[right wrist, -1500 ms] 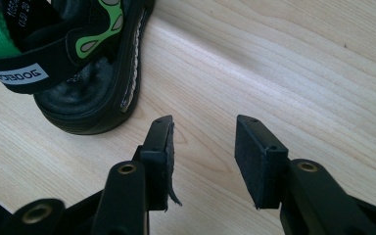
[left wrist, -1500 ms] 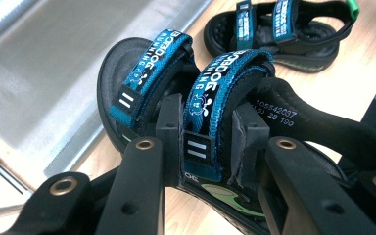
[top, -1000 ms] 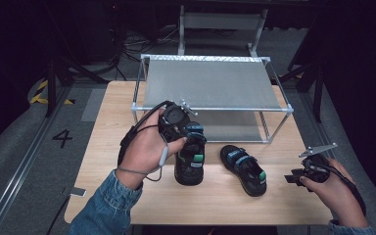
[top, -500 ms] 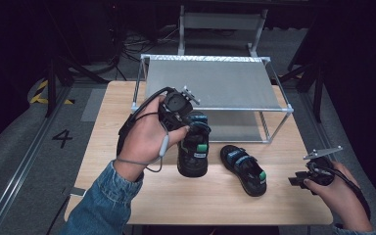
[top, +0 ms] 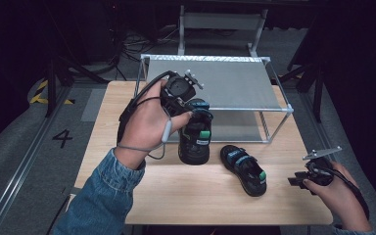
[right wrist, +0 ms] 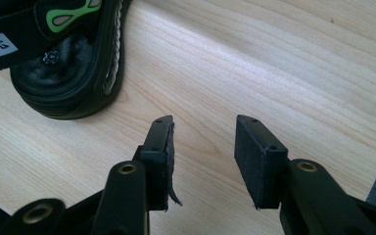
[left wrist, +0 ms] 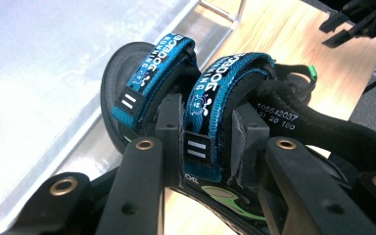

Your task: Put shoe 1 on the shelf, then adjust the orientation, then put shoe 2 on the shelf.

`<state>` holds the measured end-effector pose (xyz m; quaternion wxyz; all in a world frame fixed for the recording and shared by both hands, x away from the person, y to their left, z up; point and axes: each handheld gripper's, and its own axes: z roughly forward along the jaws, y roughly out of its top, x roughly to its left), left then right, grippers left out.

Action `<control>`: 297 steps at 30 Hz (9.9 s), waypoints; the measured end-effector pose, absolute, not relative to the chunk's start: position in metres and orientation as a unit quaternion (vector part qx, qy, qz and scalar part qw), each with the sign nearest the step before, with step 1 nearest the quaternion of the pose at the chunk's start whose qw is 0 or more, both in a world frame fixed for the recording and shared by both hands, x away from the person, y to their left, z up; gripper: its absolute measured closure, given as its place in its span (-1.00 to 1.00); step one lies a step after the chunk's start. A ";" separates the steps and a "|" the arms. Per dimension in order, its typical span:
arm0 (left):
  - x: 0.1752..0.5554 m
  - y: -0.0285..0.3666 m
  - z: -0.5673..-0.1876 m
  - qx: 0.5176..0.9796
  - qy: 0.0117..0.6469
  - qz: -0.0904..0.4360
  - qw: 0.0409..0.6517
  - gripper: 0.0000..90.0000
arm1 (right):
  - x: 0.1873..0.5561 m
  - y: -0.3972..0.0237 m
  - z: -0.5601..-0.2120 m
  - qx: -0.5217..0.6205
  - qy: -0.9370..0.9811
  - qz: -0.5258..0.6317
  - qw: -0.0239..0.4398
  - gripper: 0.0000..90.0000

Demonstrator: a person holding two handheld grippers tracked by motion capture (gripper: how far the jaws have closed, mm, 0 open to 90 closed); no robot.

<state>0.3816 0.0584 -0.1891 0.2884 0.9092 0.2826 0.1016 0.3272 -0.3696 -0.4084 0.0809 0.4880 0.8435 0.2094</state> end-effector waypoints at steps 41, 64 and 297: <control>0.490 0.049 -0.175 0.885 0.287 0.149 0.336 0.59 | 0.307 -0.377 -0.417 0.499 0.836 0.219 0.066 0.33; 0.562 0.053 -0.210 0.869 0.308 0.156 0.355 0.58 | 0.310 -0.378 -0.426 0.503 0.837 0.207 0.063 0.34; 0.369 0.215 -0.398 0.896 0.384 0.033 0.219 -0.50 | 0.380 -0.237 -0.324 0.332 0.905 0.257 0.065 0.56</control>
